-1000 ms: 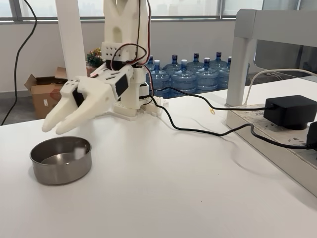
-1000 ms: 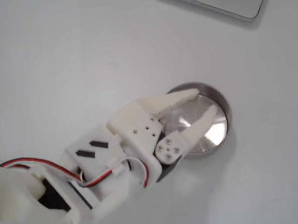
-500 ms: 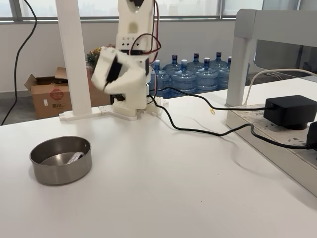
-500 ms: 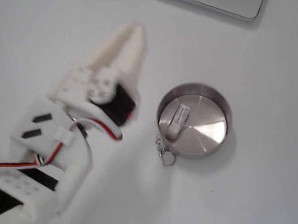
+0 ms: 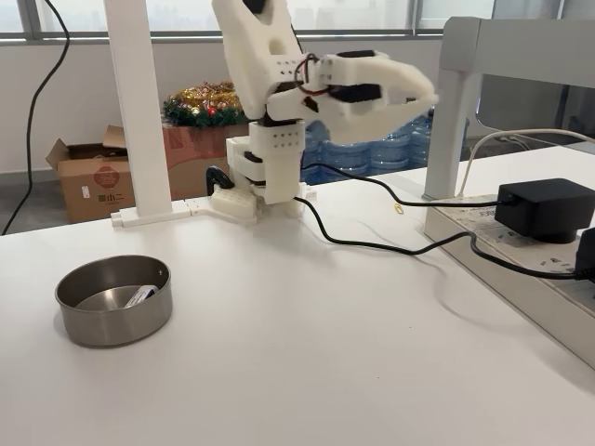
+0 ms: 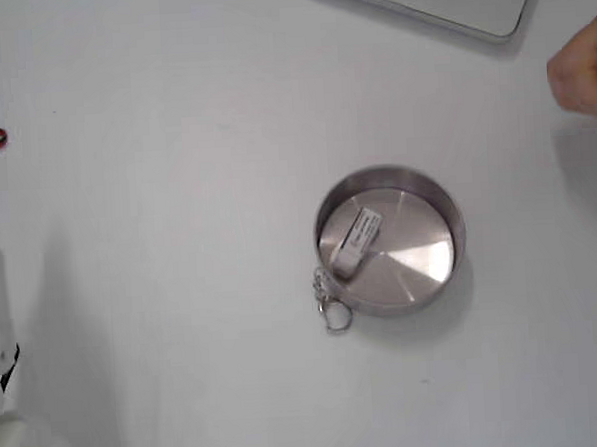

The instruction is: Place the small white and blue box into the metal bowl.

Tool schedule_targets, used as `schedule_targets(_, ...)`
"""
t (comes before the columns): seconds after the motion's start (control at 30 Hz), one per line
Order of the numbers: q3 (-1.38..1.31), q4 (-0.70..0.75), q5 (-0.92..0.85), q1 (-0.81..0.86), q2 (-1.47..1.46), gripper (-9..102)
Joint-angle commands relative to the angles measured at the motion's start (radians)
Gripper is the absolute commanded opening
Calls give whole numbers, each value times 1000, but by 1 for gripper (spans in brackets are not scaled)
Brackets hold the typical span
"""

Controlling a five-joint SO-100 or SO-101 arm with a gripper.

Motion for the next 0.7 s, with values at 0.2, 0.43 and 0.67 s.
schedule_targets(0.2,75,999,18,-86,577,-4)
schedule_targets(0.43,77,1594,138,-8,960,-4)
schedule_targets(0.67,74,1884,138,35,1123,-4)
